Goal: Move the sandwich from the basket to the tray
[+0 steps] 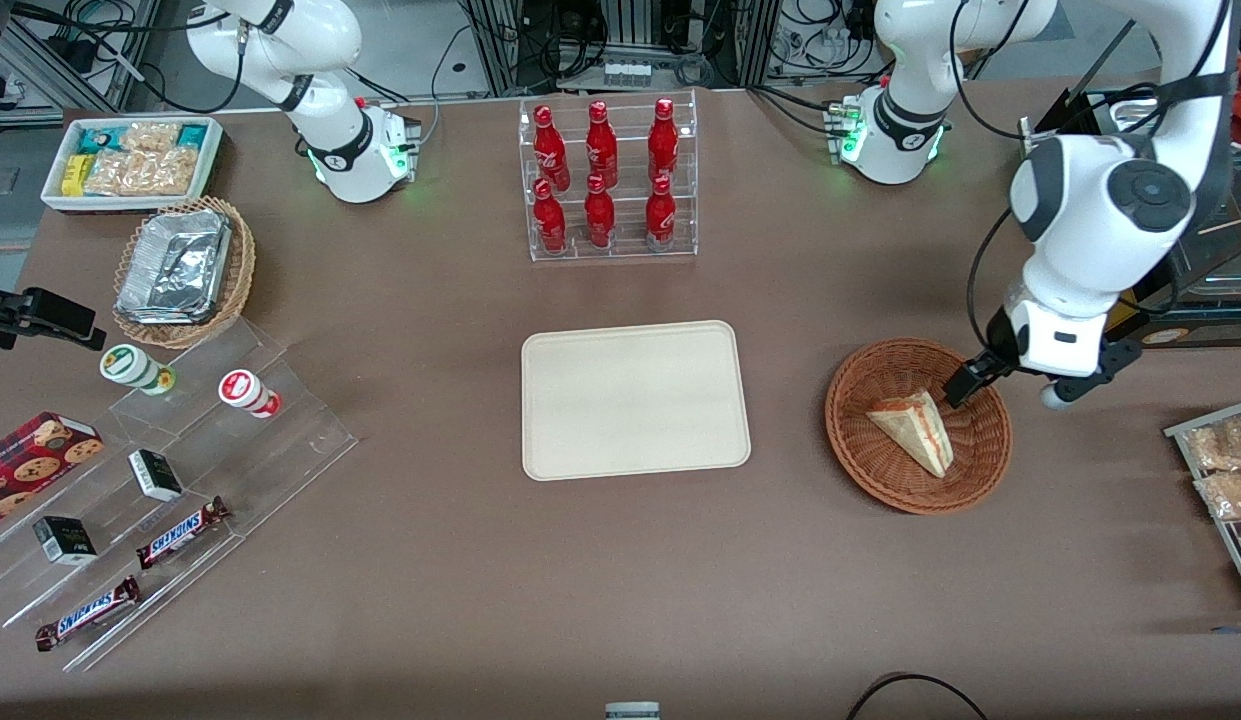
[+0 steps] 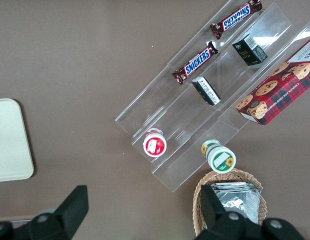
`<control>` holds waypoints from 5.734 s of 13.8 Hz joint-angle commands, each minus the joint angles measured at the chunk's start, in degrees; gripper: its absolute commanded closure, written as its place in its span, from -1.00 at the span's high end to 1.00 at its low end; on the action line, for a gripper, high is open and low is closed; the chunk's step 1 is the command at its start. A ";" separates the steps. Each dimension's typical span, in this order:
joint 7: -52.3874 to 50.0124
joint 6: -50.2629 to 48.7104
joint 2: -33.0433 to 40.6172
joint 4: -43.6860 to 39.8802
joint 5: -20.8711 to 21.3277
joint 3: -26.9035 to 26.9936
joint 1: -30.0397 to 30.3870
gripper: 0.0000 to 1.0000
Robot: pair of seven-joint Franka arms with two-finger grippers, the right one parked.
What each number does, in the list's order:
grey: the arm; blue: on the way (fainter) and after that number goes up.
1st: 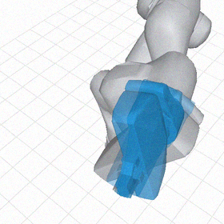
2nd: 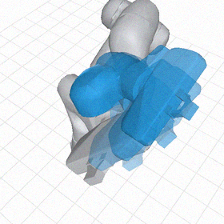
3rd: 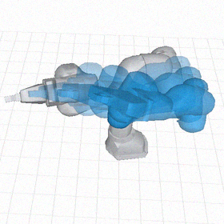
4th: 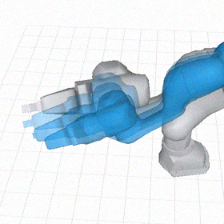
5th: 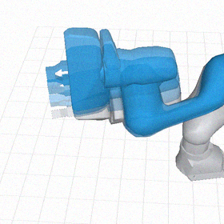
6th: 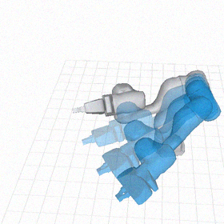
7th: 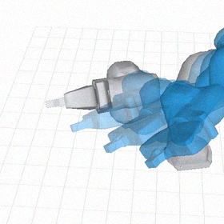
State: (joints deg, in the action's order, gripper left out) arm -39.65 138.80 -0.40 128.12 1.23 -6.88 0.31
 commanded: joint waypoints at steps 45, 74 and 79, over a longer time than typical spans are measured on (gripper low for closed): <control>-24.25 -14.88 -41.52 -41.63 28.92 -22.39 -24.92 -1.00; -6.34 -43.24 -7.53 -40.67 8.18 -22.39 -1.47 1.00; 11.57 -47.82 1.26 -36.80 2.66 -13.89 3.47 1.00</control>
State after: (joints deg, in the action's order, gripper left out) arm -35.26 91.59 -4.87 87.38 7.41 -25.81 3.40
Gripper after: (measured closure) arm 0.000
